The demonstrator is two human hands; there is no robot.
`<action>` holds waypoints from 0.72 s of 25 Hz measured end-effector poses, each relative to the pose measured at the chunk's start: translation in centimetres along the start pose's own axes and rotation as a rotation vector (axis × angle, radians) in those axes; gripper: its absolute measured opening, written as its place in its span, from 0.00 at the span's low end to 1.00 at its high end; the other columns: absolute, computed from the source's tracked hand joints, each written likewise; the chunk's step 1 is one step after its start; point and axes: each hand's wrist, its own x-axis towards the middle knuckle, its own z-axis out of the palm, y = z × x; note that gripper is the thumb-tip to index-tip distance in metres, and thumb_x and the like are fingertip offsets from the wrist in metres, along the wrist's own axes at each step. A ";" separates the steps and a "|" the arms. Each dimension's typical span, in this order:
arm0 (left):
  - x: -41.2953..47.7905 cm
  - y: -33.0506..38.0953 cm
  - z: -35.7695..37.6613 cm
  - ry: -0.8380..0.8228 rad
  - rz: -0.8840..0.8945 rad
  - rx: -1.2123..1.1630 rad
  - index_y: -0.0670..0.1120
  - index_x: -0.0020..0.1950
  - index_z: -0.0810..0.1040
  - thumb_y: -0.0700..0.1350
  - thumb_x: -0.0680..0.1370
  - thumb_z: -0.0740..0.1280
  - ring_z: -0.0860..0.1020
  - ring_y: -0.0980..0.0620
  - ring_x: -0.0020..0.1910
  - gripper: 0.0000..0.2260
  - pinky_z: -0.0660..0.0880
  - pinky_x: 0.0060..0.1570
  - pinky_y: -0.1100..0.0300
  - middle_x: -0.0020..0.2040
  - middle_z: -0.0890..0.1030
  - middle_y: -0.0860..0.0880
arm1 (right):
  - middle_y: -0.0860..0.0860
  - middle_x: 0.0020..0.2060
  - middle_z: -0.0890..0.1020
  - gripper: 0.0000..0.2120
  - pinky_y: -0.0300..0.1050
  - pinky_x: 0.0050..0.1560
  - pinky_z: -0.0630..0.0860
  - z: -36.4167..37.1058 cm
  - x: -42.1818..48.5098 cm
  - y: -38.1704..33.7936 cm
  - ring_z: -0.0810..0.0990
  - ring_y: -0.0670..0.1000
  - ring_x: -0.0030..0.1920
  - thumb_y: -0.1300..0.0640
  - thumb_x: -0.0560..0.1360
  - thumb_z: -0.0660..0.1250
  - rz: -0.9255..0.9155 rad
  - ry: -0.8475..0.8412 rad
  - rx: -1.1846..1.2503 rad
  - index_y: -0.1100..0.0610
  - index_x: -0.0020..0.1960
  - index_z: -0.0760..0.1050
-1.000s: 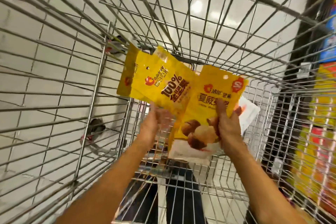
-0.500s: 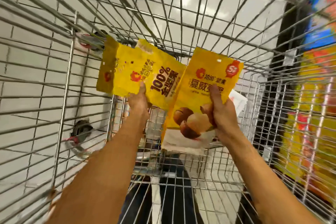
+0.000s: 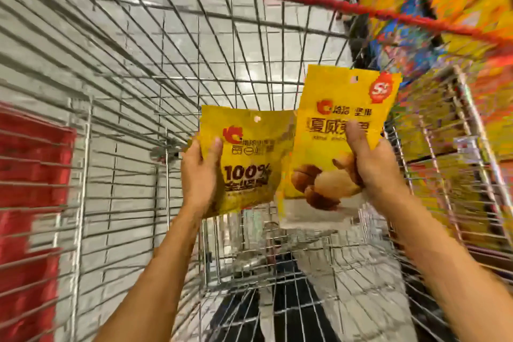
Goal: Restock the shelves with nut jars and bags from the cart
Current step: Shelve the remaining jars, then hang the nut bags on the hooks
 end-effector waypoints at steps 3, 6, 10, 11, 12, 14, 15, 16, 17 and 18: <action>-2.7 8.7 0.2 -0.047 0.203 0.015 0.50 0.43 0.77 0.49 0.79 0.64 0.77 0.69 0.35 0.07 0.72 0.38 0.72 0.34 0.81 0.64 | 0.45 0.19 0.78 0.19 0.27 0.17 0.62 -4.2 -6.8 -4.2 0.70 0.39 0.15 0.36 0.62 0.61 -0.060 0.205 0.122 0.52 0.40 0.73; -6.4 17.0 2.2 -0.123 0.394 -0.019 0.52 0.36 0.75 0.49 0.78 0.66 0.74 0.71 0.30 0.10 0.69 0.34 0.72 0.30 0.78 0.60 | 0.47 0.17 0.76 0.21 0.27 0.16 0.60 -9.6 -14.1 -7.2 0.69 0.40 0.15 0.35 0.61 0.60 -0.122 0.412 0.221 0.52 0.40 0.74; -12.3 24.6 7.3 -0.276 0.585 -0.051 0.51 0.32 0.70 0.49 0.77 0.67 0.71 0.64 0.29 0.14 0.69 0.34 0.65 0.30 0.75 0.57 | 0.48 0.17 0.75 0.18 0.26 0.16 0.59 -16.1 -22.4 -8.9 0.67 0.39 0.13 0.38 0.64 0.61 -0.214 0.669 0.330 0.52 0.39 0.75; -14.6 26.4 9.1 -0.342 0.626 -0.066 0.50 0.32 0.71 0.49 0.77 0.67 0.71 0.61 0.29 0.14 0.70 0.34 0.64 0.30 0.75 0.56 | 0.48 0.16 0.75 0.17 0.26 0.16 0.59 -18.0 -24.5 -9.4 0.66 0.39 0.13 0.39 0.66 0.61 -0.239 0.738 0.340 0.52 0.39 0.75; -16.8 27.7 10.9 -0.415 0.663 -0.091 0.50 0.33 0.73 0.48 0.77 0.67 0.72 0.62 0.30 0.12 0.70 0.34 0.68 0.31 0.77 0.55 | 0.48 0.16 0.75 0.15 0.26 0.16 0.58 -20.0 -26.5 -9.5 0.66 0.40 0.13 0.41 0.70 0.61 -0.257 0.797 0.351 0.53 0.39 0.74; -21.7 29.5 14.3 -0.566 0.727 -0.127 0.47 0.43 0.79 0.49 0.77 0.67 0.79 0.60 0.41 0.07 0.75 0.46 0.67 0.41 0.83 0.45 | 0.47 0.16 0.74 0.14 0.26 0.16 0.58 -23.9 -30.6 -9.1 0.66 0.39 0.13 0.43 0.74 0.61 -0.295 0.895 0.378 0.53 0.40 0.75; -24.6 30.2 16.0 -0.627 0.752 -0.147 0.44 0.48 0.80 0.50 0.76 0.66 0.80 0.52 0.49 0.10 0.76 0.54 0.58 0.48 0.83 0.43 | 0.47 0.16 0.75 0.15 0.26 0.16 0.59 -25.9 -32.6 -8.8 0.67 0.39 0.13 0.41 0.72 0.61 -0.327 0.945 0.388 0.53 0.41 0.75; -27.5 30.7 17.5 -0.665 0.787 -0.166 0.44 0.51 0.79 0.51 0.76 0.65 0.79 0.47 0.52 0.12 0.74 0.58 0.52 0.51 0.82 0.44 | 0.47 0.18 0.76 0.16 0.26 0.17 0.61 -27.8 -34.8 -8.4 0.68 0.39 0.14 0.39 0.69 0.62 -0.359 0.996 0.389 0.52 0.42 0.76; -30.5 30.8 18.8 -0.687 0.829 -0.189 0.43 0.52 0.79 0.50 0.77 0.64 0.79 0.48 0.51 0.11 0.74 0.57 0.53 0.50 0.81 0.47 | 0.47 0.19 0.77 0.18 0.27 0.18 0.62 -29.7 -37.0 -7.6 0.70 0.39 0.16 0.36 0.65 0.64 -0.383 1.044 0.383 0.50 0.42 0.77; -33.0 30.7 19.9 -0.703 0.859 -0.208 0.42 0.51 0.79 0.48 0.77 0.65 0.78 0.50 0.48 0.10 0.73 0.55 0.58 0.47 0.80 0.48 | 0.47 0.19 0.76 0.19 0.28 0.19 0.64 -31.2 -38.9 -6.8 0.71 0.40 0.17 0.34 0.64 0.66 -0.398 1.075 0.376 0.49 0.43 0.78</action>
